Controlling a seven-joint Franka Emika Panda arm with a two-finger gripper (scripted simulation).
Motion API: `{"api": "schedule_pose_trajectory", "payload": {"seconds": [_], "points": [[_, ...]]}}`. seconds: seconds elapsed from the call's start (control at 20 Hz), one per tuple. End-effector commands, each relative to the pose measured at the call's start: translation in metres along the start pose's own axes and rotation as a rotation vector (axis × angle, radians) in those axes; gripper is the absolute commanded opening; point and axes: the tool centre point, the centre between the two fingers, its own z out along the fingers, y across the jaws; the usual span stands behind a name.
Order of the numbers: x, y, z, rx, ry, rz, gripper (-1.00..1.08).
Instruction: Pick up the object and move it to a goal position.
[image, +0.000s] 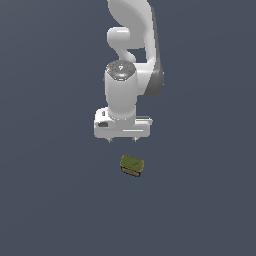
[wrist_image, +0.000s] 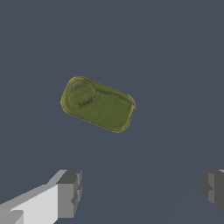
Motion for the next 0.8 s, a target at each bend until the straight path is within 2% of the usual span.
{"api": "schedule_pose_trajectory", "payload": {"seconds": [0.0,0.75], "points": [[0.002,-0.002,0.002,-0.001,-0.002,-0.044,1.0],[0.024,-0.016,0.024,0.002,-0.021,-0.46,1.0]]}}
